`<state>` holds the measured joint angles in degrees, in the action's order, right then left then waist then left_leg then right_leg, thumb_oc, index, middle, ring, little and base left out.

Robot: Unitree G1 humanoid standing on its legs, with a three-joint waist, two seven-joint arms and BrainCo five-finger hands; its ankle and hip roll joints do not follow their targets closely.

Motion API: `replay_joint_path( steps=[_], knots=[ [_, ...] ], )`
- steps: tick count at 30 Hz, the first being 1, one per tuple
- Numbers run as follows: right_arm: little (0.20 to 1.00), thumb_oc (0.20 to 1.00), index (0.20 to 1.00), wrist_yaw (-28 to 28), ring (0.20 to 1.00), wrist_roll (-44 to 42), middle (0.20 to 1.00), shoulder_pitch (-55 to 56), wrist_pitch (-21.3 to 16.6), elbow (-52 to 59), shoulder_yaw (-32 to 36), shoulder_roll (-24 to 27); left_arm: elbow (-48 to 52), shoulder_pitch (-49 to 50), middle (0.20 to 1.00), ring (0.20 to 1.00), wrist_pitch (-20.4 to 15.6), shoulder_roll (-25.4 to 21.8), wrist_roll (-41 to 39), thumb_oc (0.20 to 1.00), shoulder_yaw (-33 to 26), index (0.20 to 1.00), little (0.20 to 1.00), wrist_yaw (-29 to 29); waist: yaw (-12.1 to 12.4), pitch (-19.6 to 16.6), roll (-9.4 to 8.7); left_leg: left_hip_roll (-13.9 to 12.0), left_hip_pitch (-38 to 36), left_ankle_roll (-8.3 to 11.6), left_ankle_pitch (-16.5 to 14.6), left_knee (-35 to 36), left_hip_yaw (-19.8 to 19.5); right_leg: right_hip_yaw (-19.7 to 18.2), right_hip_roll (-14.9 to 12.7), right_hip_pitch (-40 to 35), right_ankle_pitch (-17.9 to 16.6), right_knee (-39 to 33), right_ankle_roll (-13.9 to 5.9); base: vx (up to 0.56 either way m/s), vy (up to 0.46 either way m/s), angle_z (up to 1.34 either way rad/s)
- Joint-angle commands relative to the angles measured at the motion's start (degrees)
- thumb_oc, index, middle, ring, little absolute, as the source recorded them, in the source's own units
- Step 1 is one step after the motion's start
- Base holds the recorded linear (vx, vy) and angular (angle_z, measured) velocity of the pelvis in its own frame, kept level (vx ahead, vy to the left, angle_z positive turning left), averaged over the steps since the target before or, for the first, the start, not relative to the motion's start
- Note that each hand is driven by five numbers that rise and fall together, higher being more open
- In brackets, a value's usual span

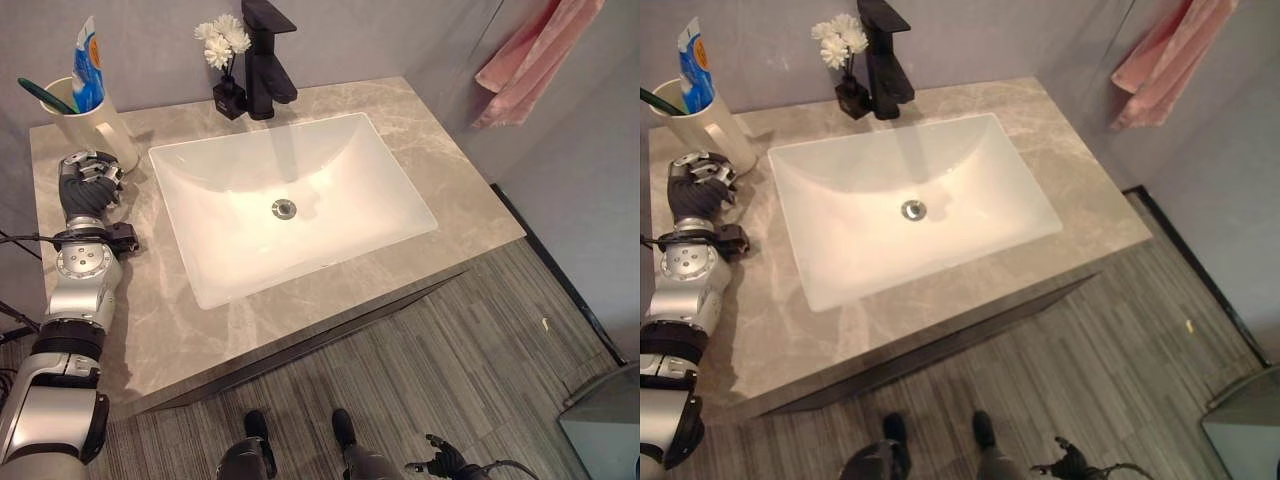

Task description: Put brush and paste in cup on sink, flatten towel.

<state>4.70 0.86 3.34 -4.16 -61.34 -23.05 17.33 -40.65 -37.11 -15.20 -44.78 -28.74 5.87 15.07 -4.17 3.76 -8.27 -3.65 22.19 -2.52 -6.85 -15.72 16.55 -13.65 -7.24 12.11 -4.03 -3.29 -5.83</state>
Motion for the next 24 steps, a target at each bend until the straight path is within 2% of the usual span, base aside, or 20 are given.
replay_joint_path(
  steps=[1, 24],
  knots=[
    [1.000, 1.000, 1.000, -0.04, 1.000, -0.41, 1.000, 0.20, -0.67, -0.08, 0.22, 4.22, -2.96, -1.85, 0.200, 0.200, -0.29, -2.13, -0.13, 0.200, 1.43, 0.200, 0.200, 1.19, -1.20, -0.89, 1.15, -0.81, 1.41, 0.32, -3.32, -3.32, -5.21, 0.13, -1.12, -9.14, 0.34, -1.51, -5.54, 0.00, 0.000, 0.00],
    [1.000, 1.000, 1.000, -1.24, 1.000, -1.85, 1.000, -0.21, -1.06, 1.22, -1.41, 4.16, -11.87, -12.84, 0.200, 0.200, 1.12, -7.14, -0.77, 0.200, 6.71, 0.200, 0.200, 0.83, -2.09, -0.51, 0.11, -2.11, 2.91, -0.33, -4.34, -5.27, -3.29, -2.24, -0.84, -7.11, -1.98, -1.62, -6.99, 0.00, 0.008, -0.05]
  ],
)
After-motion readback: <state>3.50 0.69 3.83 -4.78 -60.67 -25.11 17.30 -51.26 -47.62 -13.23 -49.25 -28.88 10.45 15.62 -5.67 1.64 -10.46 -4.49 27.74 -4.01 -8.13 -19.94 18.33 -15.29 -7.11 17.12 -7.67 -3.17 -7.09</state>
